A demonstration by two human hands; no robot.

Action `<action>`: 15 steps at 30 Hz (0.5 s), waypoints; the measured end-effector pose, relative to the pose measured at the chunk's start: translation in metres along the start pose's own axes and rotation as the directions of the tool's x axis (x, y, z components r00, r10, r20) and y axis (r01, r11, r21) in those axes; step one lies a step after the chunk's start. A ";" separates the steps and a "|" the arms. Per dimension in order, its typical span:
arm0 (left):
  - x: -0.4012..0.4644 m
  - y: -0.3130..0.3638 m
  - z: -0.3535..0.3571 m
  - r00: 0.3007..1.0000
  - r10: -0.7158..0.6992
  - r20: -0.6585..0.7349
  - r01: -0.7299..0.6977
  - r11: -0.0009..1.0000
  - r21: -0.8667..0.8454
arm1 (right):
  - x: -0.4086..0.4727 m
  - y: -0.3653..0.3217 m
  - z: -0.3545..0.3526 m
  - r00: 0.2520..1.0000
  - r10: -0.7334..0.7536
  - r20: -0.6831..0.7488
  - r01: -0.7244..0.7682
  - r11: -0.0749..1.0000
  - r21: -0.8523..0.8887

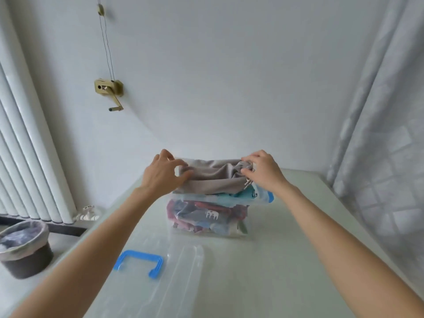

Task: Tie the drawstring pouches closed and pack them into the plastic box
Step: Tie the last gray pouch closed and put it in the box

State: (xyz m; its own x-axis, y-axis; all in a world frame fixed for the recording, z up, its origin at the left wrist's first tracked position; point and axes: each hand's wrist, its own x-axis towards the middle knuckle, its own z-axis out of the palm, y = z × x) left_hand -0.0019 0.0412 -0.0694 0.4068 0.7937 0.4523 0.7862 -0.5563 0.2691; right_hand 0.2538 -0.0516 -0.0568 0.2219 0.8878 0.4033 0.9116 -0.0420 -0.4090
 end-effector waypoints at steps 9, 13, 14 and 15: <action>0.041 0.014 0.031 0.891 0.257 0.373 -0.204 0.963 -0.175 | 0.013 0.010 0.026 0.892 -0.133 0.432 0.309 0.878 -0.366; 0.055 0.017 0.049 0.865 0.296 0.405 -0.311 0.950 -0.032 | 0.020 0.009 0.037 0.853 -0.013 0.522 0.285 0.849 -0.445; 0.058 0.019 0.050 0.864 0.306 0.400 -0.335 0.942 0.003 | 0.021 0.008 0.038 0.854 0.004 0.521 0.266 0.857 -0.442; 0.060 0.020 0.050 0.864 0.311 0.395 -0.351 0.936 0.031 | 0.022 0.007 0.038 0.859 0.005 0.512 0.251 0.868 -0.429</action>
State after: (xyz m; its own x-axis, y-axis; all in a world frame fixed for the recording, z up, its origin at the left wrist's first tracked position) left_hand 0.0613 0.0897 -0.0797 0.7800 0.6102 0.1387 0.6073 -0.7916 0.0671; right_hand 0.2521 -0.0145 -0.0823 0.0178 0.9971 -0.0745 0.9952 -0.0105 0.0975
